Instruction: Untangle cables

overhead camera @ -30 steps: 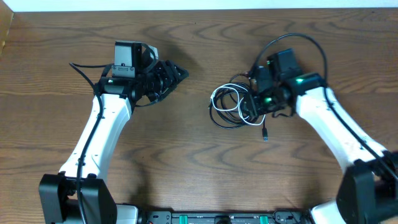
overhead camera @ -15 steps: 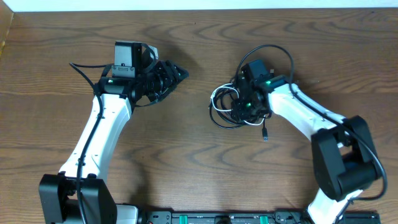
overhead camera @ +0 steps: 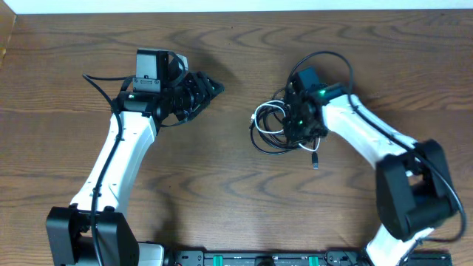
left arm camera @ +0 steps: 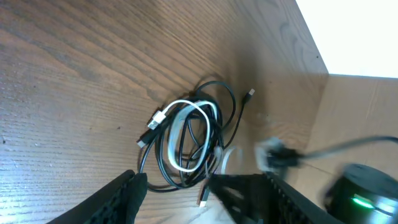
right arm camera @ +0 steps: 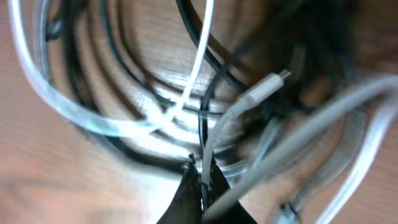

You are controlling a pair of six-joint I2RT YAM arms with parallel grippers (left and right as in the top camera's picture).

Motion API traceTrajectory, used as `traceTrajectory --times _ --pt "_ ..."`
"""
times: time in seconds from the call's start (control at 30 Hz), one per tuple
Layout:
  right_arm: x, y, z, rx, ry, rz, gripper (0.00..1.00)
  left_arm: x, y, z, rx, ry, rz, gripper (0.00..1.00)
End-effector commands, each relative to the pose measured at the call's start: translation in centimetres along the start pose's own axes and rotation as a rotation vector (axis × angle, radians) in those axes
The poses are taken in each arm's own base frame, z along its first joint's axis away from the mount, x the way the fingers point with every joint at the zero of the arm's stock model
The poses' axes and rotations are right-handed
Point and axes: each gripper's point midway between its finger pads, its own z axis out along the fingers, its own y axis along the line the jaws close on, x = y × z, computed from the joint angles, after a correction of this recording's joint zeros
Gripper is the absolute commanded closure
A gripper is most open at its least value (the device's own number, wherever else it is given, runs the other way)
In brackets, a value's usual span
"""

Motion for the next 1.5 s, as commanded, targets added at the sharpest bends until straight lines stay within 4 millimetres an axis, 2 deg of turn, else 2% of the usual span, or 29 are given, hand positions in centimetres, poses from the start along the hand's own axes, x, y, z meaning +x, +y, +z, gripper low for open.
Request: traceTrajectory --times 0.0,0.03,0.2,0.33,0.5,0.6,0.73,0.8,0.83,0.93,1.1,1.17,1.27,1.33,1.4,1.47 --pt "-3.1 1.2 -7.6 -0.033 -0.191 -0.076 0.99 -0.2 0.4 0.1 -0.014 -0.005 0.004 0.39" --pt "-3.5 1.3 -9.2 -0.040 -0.228 -0.086 0.99 -0.2 0.4 0.1 -0.014 -0.005 0.004 0.39" --pt "-6.2 1.1 -20.1 -0.056 -0.525 -0.095 0.99 -0.2 0.4 0.1 -0.014 -0.005 0.004 0.39" --pt "-6.9 -0.1 -26.6 -0.043 -0.700 -0.099 0.99 -0.2 0.4 0.1 -0.014 -0.005 0.004 0.39" --pt "-6.9 -2.7 -33.0 -0.020 -0.860 -0.056 0.99 -0.2 0.4 0.1 -0.014 -0.005 0.004 0.39" --pt "-6.8 -3.2 -33.2 -0.044 -0.860 -0.046 0.99 -0.2 0.4 0.1 -0.014 -0.006 0.004 0.39" --pt "-6.9 -3.8 -32.1 -0.058 -0.822 -0.026 0.99 -0.4 0.7 0.1 -0.031 -0.021 0.004 0.39" --pt "-7.1 -3.2 -32.5 -0.103 -0.836 -0.046 0.99 -0.4 0.6 0.1 -0.030 -0.021 0.004 0.39" --pt "-7.2 -2.7 -32.8 -0.139 -0.847 -0.064 0.99 -0.4 0.6 0.1 -0.029 -0.020 0.004 0.30" --pt "-7.2 -1.9 -32.8 -0.194 -0.845 -0.087 0.99 0.0 0.1 0.2 -0.006 0.000 0.017 0.25" --pt "-7.5 -1.9 -31.2 -0.216 -0.790 -0.061 0.99 2.9 -5.1 1.1 0.196 0.079 0.390 0.25" --pt "-7.8 -2.1 -30.4 -0.233 -0.766 -0.027 0.99 4.3 -6.5 2.0 0.220 0.078 0.567 0.18" --pt "-8.1 -2.4 -29.1 -0.263 -0.718 0.058 0.99 5.7 -6.9 3.7 0.137 0.041 0.726 0.15" --pt "-8.1 -2.8 -28.0 -0.283 -0.672 0.130 0.99 6.1 -6.7 4.7 0.043 -0.004 0.767 0.15" --pt "-8.1 -3.2 -26.4 -0.293 -0.614 0.181 0.99 6.8 -6.9 5.5 -0.020 -0.037 0.807 0.15" --pt "-8.0 -3.8 -23.8 -0.296 -0.527 0.219 0.99 8.1 -7.5 6.2 -0.053 -0.060 0.856 0.15"
